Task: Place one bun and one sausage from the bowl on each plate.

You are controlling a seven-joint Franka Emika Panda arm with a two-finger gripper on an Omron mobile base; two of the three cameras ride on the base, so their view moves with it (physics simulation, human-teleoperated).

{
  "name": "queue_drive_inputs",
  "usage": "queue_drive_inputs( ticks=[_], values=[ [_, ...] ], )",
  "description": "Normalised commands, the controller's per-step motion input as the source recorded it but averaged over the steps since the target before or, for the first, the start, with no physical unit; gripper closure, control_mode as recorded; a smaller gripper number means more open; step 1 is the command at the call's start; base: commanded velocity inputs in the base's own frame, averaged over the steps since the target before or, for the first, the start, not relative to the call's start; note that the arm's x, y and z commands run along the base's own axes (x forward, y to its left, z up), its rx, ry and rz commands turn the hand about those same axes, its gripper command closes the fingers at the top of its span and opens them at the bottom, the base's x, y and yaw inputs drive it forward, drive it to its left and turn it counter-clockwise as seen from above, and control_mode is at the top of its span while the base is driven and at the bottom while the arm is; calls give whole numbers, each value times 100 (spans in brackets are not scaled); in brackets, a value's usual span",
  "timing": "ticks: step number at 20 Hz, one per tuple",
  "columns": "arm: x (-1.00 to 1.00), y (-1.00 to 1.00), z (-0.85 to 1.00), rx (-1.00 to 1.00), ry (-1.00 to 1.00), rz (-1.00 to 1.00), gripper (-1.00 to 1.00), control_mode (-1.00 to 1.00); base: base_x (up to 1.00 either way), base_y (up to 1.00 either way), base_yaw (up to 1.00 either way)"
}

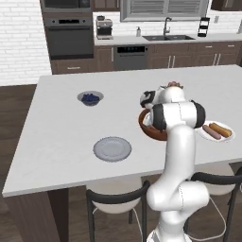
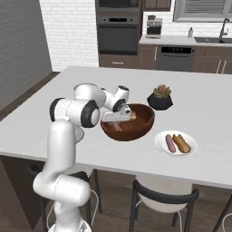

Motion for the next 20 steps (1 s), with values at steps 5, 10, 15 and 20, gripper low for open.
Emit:
queue_drive_inputs(
  ticks=[5, 10, 15, 20],
  values=[
    [-12, 2, 13, 0, 1, 1, 100, -100, 0, 0, 0],
    [-64, 41, 53, -1, 0, -3, 100, -100, 0, 0, 0],
    [-99, 98, 18, -4, 6, -15, 100, -100, 0, 0, 0],
    [-58, 100, 2, -14, 1, -23, 100, -100, 0, 0, 0]
  ],
)
